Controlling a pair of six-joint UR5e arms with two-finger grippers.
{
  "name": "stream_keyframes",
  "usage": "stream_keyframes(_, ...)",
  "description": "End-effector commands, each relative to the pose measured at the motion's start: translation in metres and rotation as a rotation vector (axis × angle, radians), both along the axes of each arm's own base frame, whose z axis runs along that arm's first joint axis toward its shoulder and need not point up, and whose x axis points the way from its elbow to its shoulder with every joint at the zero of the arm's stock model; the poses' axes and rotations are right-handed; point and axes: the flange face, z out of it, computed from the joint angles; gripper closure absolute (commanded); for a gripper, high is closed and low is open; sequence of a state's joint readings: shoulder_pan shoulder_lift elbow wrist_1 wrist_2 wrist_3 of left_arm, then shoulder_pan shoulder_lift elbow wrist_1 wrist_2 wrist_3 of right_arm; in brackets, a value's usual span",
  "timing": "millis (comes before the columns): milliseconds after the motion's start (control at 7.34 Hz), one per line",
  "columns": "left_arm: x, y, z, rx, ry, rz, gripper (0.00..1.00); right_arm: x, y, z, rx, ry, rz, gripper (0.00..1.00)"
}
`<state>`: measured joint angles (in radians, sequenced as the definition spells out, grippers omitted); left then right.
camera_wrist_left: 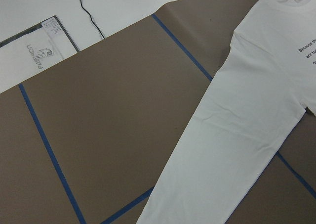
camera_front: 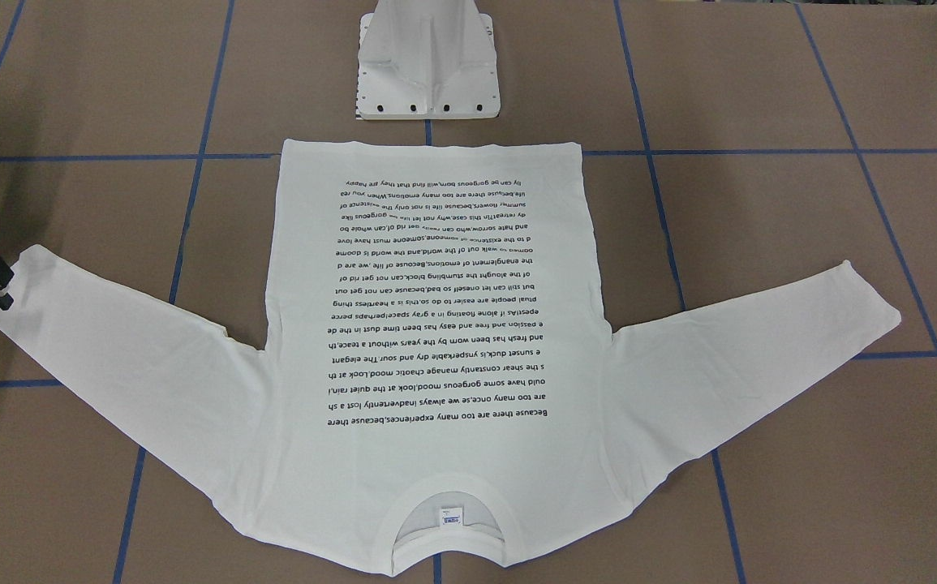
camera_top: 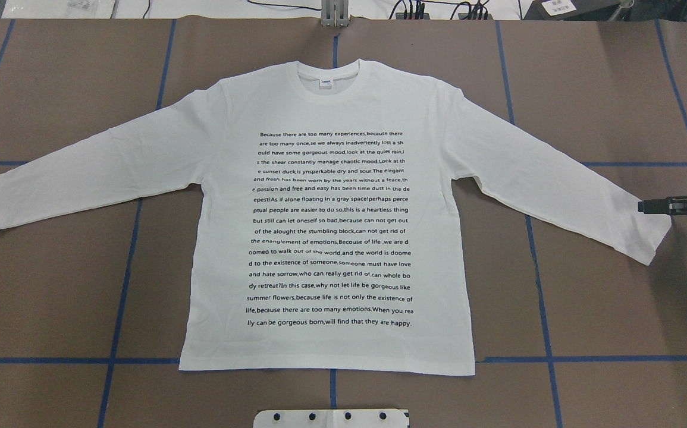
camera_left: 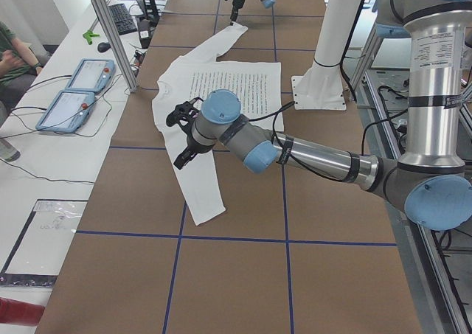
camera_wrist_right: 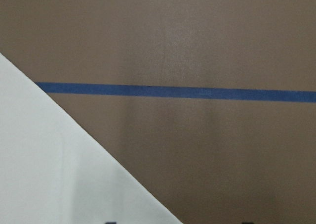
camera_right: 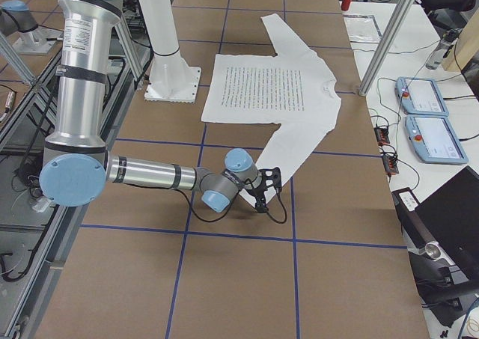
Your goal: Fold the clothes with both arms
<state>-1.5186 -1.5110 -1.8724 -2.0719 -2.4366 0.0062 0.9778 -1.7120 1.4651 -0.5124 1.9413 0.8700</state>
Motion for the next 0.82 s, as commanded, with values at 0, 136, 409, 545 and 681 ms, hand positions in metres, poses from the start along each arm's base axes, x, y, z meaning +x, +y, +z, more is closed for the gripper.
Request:
stream_keyframes(0,0.000,0.000,-0.001,0.003,0.000,0.000,0.00,0.002,0.004,0.002,0.018,-0.016,0.002,0.18)
stream_keyframes(136,0.000,0.000,-0.002,0.004,0.000,0.000,0.00,0.007,0.013,0.006,0.013,-0.034,0.012,0.22)
stream_keyframes(409,0.000,0.000,-0.001,0.003,0.000,0.000,0.00,0.004,0.014,0.007,0.010,-0.035,0.011,0.25)
stream_keyframes(545,0.000,0.000,-0.001,0.003,0.000,0.000,0.00,0.006,0.016,0.009,0.006,-0.032,0.011,0.25)
stream_keyframes(681,0.000,0.000,-0.001,0.004,0.000,0.001,0.00,0.005,0.016,0.009,0.006,-0.032,0.009,0.27)
